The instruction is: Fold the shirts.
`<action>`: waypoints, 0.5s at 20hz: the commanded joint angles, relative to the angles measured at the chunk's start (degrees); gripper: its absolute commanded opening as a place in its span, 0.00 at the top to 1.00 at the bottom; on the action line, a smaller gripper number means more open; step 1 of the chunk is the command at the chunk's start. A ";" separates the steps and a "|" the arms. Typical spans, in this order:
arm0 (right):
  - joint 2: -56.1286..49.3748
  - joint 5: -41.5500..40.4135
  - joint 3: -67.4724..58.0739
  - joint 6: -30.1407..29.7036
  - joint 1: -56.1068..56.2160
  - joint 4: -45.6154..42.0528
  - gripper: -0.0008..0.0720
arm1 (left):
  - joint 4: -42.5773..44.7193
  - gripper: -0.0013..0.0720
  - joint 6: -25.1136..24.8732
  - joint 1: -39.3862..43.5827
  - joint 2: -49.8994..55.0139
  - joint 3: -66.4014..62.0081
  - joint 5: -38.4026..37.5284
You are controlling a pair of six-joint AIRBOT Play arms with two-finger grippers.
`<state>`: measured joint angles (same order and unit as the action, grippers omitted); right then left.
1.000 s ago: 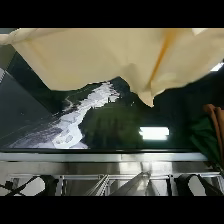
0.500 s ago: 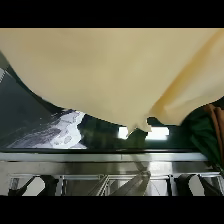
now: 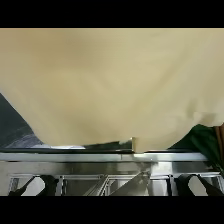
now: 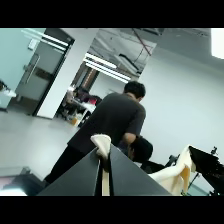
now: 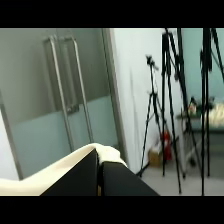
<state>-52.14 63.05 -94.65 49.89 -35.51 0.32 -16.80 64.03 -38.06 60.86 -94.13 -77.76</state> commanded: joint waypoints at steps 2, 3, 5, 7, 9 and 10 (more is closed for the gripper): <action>-15.91 -0.61 -0.48 -1.44 15.30 -15.37 0.97 | 24.96 0.96 0.52 15.80 11.98 0.00 5.49; -20.06 -2.38 -0.48 -2.86 19.21 -18.47 0.97 | 32.09 0.96 0.50 19.65 15.98 0.00 8.61; -28.70 -8.79 -0.50 -3.67 25.38 -23.96 0.97 | 43.47 0.96 0.52 24.94 24.20 0.00 14.60; -37.44 -13.62 -0.50 -3.72 29.11 -26.08 0.97 | 48.24 0.96 0.52 27.19 32.70 0.00 17.59; -45.64 -14.82 -0.50 -4.26 31.17 -26.03 0.97 | 48.50 0.96 0.50 27.17 40.83 0.00 18.25; -48.59 -14.80 -0.50 -4.24 31.61 -25.99 0.97 | 48.17 0.97 0.24 26.75 44.28 -0.04 18.82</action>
<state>-90.26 51.79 -95.09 46.48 -7.84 -22.65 25.21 64.47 -13.04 94.52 -94.06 -62.50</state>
